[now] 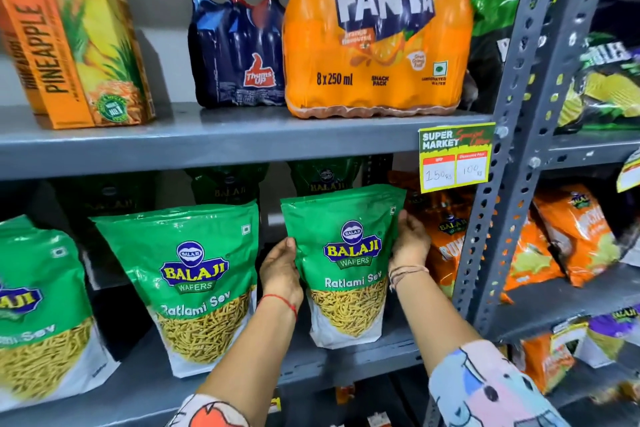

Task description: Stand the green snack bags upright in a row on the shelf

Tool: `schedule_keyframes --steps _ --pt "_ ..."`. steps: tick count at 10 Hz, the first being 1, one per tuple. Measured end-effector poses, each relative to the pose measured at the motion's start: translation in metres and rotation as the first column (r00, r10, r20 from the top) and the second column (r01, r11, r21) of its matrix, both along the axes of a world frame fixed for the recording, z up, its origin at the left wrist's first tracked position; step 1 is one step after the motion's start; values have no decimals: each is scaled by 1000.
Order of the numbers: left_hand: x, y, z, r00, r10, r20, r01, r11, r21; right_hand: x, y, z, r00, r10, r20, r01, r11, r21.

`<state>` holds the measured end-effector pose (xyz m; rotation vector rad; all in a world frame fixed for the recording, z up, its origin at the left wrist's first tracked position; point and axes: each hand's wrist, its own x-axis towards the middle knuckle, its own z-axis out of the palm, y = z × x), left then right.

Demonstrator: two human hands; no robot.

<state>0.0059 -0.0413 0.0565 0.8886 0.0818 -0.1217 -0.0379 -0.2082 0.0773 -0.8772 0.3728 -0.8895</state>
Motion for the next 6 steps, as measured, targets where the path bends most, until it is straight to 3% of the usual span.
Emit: schedule_keyframes --steps 2,4,5,6 --pt "-2 1 8 997 37 -67 -37 999 7 -2 -1 5 1000 17 1 -17 1000 -14" --pt "-14 11 11 998 -54 31 52 997 59 -9 4 -1 999 0 41 2 999 -47" --pt "-36 26 5 989 -101 108 81 981 175 -21 15 -14 991 -102 -87 89 985 -148" --pt "-81 57 -27 947 -110 301 -22 914 405 -59 47 -45 872 -372 -319 187 854 -486"
